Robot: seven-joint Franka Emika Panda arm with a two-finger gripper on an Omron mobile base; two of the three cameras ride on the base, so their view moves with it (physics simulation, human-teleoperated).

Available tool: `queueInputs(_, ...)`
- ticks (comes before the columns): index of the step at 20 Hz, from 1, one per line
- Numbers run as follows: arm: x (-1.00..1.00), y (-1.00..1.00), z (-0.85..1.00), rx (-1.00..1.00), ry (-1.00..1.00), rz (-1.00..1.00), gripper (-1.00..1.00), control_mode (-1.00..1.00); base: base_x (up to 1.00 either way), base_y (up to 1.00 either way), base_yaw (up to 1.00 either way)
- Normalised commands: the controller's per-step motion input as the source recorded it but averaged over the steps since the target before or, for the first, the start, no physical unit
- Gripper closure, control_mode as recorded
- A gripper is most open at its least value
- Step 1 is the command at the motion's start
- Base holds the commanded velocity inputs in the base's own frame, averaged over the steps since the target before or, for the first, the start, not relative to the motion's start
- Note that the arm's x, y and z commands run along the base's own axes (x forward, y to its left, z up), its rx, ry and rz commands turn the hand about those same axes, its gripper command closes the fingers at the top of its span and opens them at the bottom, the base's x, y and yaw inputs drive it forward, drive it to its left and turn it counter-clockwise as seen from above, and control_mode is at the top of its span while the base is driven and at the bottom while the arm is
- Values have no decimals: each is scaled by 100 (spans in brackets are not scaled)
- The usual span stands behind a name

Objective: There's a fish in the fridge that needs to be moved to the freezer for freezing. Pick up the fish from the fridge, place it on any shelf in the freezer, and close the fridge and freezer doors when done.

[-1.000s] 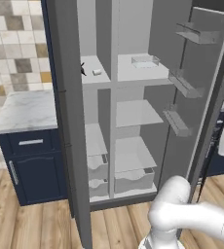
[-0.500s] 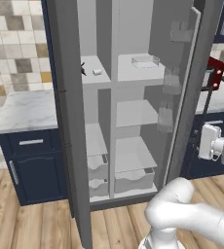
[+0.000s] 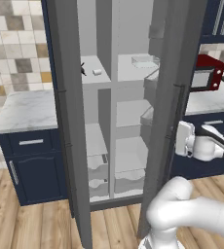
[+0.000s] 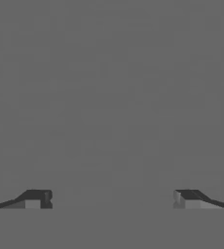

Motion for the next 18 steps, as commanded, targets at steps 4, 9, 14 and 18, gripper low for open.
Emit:
queueInputs(4,55,18,0,0,0,-7,-100,-100,0,0,0)
queueInputs(9,47,0,3,0,0,-7,-100,-100,0,0,0)
queueInputs(14,51,12,0,0,0,-8,-100,-100,0,0,0)
queueInputs(18,48,30,0,0,0,-7,-100,-100,0,0,0)
